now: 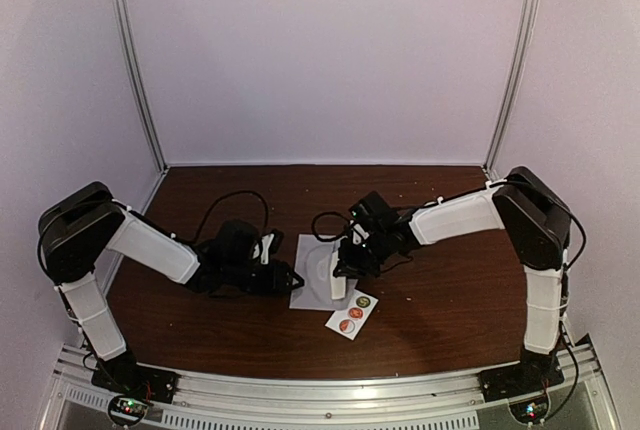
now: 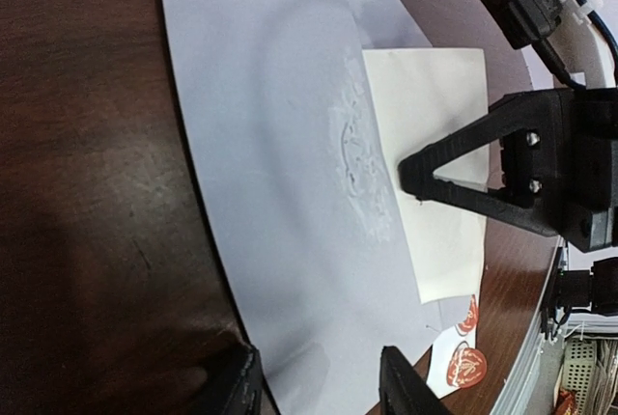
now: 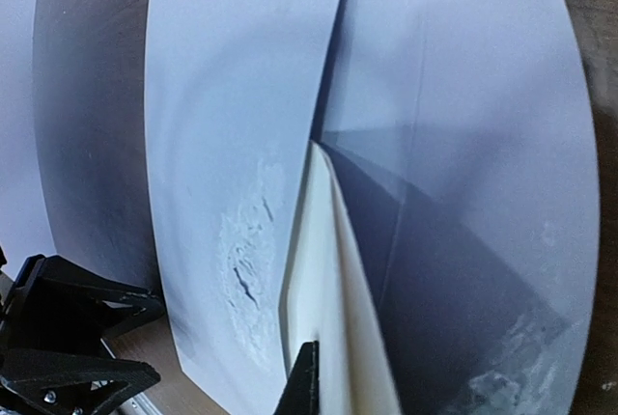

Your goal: Place the letter into the envelope and seal it

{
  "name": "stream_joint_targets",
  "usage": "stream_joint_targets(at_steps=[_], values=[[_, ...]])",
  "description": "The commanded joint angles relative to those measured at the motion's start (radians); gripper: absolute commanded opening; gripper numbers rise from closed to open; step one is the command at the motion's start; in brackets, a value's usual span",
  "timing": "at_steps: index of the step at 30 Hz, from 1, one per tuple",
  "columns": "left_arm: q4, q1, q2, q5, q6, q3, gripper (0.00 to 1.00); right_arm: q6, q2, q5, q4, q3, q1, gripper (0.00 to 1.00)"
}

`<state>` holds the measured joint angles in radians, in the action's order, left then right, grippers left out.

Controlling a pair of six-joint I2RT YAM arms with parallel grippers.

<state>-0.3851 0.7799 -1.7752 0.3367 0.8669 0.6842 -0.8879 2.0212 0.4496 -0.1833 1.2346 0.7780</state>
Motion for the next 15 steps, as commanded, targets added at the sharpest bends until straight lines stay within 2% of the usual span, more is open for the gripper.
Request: stream_joint_targets(at_steps=[1, 5, 7, 15], values=[[-0.012, 0.013, -0.011, -0.001, -0.001, 0.029, 0.41, 0.04, 0.028, 0.006, -0.016, 0.045, 0.01, 0.0], [-0.009, 0.018, -0.003, -0.012, 0.0, 0.028, 0.41, 0.064, 0.033, 0.009, -0.03, 0.063, 0.012, 0.0], [-0.004, 0.019, 0.013, -0.025, 0.002, 0.022, 0.41, 0.081, 0.03, -0.002, -0.05, 0.073, 0.012, 0.03], [0.112, 0.017, 0.155, -0.128, -0.034, 0.03, 0.45, 0.179, -0.057, -0.172, -0.237, 0.133, 0.009, 0.34]])
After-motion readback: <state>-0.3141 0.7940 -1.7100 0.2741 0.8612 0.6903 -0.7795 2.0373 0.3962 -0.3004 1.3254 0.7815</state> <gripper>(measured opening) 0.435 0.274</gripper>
